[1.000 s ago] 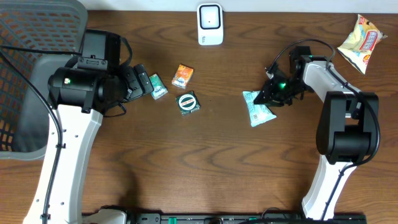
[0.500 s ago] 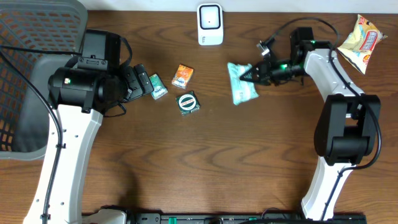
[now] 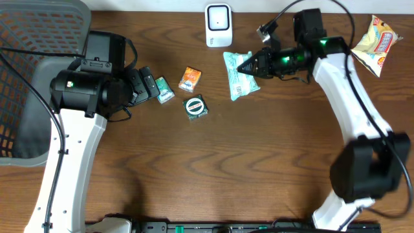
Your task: Scan the item barcode
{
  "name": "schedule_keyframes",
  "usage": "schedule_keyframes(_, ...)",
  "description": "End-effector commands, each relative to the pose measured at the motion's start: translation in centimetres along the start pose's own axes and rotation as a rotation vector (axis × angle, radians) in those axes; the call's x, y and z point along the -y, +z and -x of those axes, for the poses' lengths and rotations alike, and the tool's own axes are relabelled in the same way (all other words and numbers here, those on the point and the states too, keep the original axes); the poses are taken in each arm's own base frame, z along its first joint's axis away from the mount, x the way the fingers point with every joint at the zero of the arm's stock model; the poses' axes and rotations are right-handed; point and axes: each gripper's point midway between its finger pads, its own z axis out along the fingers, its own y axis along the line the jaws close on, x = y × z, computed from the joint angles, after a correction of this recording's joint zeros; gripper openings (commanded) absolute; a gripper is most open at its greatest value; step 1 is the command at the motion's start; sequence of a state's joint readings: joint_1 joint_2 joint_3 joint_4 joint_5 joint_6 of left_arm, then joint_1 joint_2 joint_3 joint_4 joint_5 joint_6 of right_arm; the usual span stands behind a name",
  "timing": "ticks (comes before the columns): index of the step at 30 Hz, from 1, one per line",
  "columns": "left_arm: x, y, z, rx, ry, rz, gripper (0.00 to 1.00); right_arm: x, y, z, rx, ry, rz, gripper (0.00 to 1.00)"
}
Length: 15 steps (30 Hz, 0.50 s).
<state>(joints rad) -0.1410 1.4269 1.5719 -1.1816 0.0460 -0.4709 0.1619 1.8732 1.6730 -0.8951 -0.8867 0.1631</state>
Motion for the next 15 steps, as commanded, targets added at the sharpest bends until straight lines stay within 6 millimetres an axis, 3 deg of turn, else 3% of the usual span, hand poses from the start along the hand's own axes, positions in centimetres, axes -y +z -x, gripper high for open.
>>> schedule_keyframes(1,-0.1,-0.4,0.3,0.014,0.004,0.004,0.98,-2.8,-1.5,-0.2,0.044,0.023,-0.082,0.01)
schedule_keyframes(9,-0.1,-0.4,0.3,0.014,0.004,0.004,0.97,-4.5,0.9,-3.7,-0.059,0.133,-0.122,0.01)
schedule_keyframes(15,-0.1,-0.4,0.3,0.014,0.004,0.004,0.98,-4.7,1.4,-4.0,-0.068,0.143,-0.131,0.01)
